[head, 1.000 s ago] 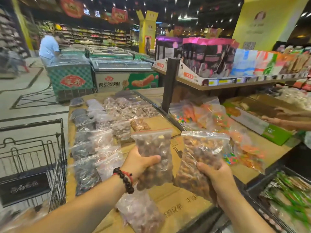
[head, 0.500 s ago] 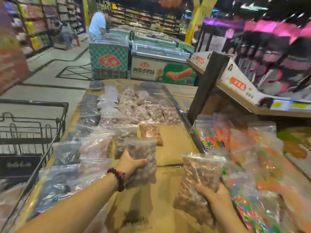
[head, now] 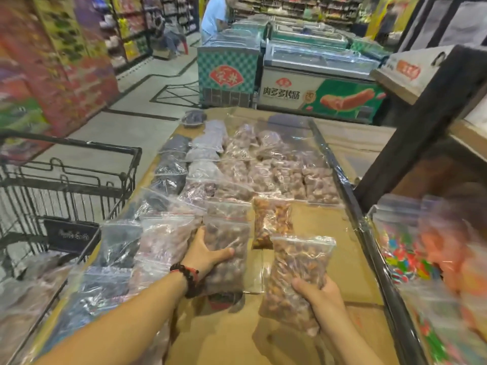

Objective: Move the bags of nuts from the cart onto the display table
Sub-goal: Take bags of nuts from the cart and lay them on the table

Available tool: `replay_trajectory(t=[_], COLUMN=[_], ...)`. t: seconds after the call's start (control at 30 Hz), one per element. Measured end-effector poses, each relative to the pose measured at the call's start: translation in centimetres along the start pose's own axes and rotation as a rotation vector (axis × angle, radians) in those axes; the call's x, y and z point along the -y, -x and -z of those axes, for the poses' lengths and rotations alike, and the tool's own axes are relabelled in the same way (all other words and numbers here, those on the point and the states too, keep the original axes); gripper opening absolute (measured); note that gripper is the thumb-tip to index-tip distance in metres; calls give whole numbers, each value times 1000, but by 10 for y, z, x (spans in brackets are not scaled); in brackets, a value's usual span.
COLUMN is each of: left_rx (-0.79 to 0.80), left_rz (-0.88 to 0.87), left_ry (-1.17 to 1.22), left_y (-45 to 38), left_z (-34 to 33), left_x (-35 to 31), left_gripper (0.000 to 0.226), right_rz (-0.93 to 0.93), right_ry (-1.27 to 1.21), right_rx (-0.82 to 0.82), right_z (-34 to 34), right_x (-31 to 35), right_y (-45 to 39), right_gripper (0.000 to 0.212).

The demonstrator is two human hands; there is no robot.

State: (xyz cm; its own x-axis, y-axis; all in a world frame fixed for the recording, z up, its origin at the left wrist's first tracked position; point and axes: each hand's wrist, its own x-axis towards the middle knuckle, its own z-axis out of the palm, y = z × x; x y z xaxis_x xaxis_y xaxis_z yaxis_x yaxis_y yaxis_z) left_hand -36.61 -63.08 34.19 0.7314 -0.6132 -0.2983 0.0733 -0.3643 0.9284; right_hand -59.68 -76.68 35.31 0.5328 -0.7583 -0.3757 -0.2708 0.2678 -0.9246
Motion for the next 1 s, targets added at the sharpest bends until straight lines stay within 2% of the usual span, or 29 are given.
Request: replay_trajectory(t=[0.07,0.17,0.23,0.37,0.43,0.5,0.57,0.63,0.77,0.9,1.0], left_rx=[-35,-114,-163,-237,-264,-293,-286,-273,-277,-272,-262], left_rz=[-33,-86,-85,-67,-63,-82,-77,-52,-64,-56,-51], left_ry=[-53,-196,-268,-355,-404,-425,-436,-427,-409,-454,-476], left_y=[-4,-11,-14,-15,-16,-17,-18,-19,-23,-23,-25], left_z=[0,0,1,1,2,3,3,3,4,1,1], left_x=[4,12,17,22,27,30,30,30,30,20,19], left_gripper=[86,62,52,51,53,43,36,44,44,34,25], right_rz=[14,20,14,8,7,-18,-22,-21,32,58,38], right_ry=[4,1,7,53,112,148,185,215,273,406,524], right_rx=[46,95,111,114,109,80,9,-63,-114,-129,-141], right_z=[-9,-20,-24,-27,-28,-27,-28,-33,-43,-47,-50], right_x=[1,3,2,-1,-6,-12,-16,-18,-21,-13,-6], right_y=[-18,-43,-58,-83,-94,-101,-107,-109,-113,-109,-105], right_gripper=[32,54,55,50,41,34,46,60,69,52,48])
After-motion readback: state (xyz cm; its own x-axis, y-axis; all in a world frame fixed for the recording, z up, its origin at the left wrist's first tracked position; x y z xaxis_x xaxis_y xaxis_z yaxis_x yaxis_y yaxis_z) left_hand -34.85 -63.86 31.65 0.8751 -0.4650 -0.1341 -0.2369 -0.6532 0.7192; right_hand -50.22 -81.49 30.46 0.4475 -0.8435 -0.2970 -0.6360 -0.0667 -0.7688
